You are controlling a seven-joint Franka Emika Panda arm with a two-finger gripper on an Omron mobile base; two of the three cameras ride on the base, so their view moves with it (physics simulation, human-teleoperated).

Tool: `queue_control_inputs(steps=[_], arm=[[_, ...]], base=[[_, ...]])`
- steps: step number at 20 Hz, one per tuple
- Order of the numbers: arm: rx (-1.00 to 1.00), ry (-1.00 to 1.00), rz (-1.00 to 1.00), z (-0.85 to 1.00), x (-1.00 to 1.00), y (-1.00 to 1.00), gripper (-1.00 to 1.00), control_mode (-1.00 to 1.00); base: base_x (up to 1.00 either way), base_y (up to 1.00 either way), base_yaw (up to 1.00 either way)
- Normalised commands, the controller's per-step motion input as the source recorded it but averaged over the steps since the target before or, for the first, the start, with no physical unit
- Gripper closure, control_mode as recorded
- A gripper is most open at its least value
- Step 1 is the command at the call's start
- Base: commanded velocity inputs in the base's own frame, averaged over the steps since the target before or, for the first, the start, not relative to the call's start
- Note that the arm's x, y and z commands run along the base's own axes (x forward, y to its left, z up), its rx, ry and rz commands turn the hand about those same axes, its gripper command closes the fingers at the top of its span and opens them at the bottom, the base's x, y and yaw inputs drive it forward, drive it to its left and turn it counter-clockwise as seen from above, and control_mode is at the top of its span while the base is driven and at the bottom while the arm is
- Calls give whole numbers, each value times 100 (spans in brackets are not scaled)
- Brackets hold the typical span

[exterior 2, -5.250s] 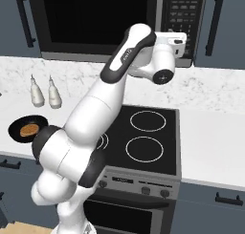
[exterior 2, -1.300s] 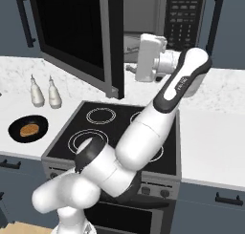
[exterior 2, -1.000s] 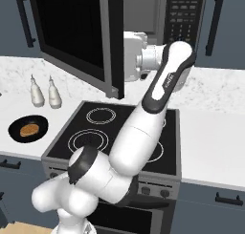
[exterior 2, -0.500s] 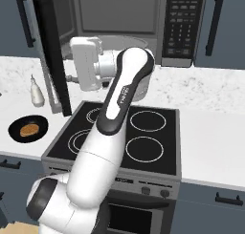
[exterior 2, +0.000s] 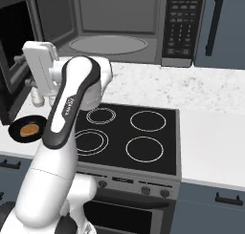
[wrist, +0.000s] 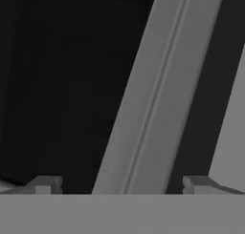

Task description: Open the microwave, place the bowl with waffle inside the microwave, then close the microwave door and turn it on.

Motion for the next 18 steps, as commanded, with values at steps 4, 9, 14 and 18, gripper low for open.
queue_control_inputs(steps=[4,9,14,18], arm=[[0,10,0,0,-1,100,-100,-100],[-1,9,0,0,0,100,-100,-100],[-7,7,0,0,-5,50,-100,-100],[0,1,0,0,-19,-34,-100,-100]], base=[[0,0,0],[0,0,0],[0,0,0],[0,0,0]])
